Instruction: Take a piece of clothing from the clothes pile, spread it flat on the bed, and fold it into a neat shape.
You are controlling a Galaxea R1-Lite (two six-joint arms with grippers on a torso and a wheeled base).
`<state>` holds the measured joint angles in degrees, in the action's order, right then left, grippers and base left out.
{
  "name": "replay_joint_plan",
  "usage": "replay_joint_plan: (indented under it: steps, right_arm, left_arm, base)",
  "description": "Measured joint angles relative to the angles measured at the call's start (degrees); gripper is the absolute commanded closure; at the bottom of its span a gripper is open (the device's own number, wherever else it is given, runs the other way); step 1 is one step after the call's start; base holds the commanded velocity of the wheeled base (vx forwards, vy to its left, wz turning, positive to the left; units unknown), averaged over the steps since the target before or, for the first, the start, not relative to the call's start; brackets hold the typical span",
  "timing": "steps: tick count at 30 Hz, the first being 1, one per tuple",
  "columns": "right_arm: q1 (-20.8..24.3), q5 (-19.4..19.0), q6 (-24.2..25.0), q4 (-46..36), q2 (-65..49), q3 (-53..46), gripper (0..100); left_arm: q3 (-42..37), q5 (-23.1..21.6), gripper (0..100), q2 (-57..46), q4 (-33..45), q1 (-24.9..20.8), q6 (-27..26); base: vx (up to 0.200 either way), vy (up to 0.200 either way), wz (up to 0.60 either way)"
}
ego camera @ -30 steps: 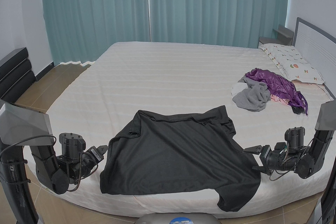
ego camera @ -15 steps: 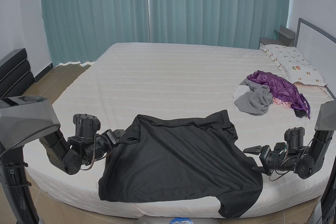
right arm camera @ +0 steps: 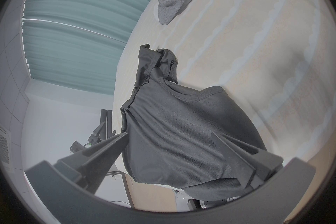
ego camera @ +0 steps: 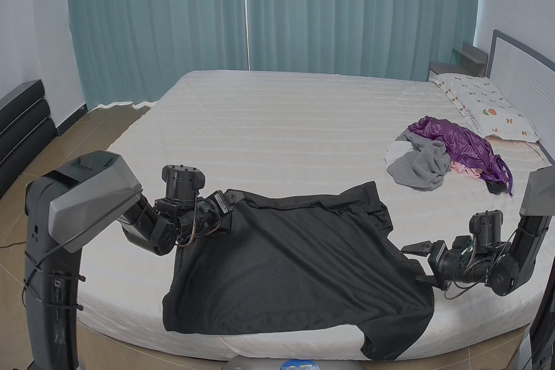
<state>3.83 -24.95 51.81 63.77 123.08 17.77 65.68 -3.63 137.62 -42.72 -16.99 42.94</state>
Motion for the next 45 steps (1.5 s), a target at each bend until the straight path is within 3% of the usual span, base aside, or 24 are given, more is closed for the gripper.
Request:
replay_joint_plan:
  steps: [8,34,35,45]
  right_arm:
    - [0.1,0.0,0.0,0.0,0.0,0.0,0]
    - [0.1,0.0,-0.3,0.1,0.0,-0.2,0]
    - [0.1,0.0,-0.3,0.1,0.0,-0.2,0]
    - [0.1,0.0,-0.3,0.1,0.1,-0.2,0]
  left_arm:
    - [3.4,0.0,0,5.4,0.0,0.0,-0.7]
    - [3.7,0.5,0,7.7,0.5,2.1,-3.2]
    - [3.7,0.5,100,7.8,0.5,2.1,-3.5]
    - [4.4,0.9,100,8.6,0.5,2.2,-4.5]
  base:
    - [0.0,0.0,0.0]
    - [0.0,0.0,0.0]
    - [0.0,0.0,0.0]
    - [0.0,0.0,0.0]
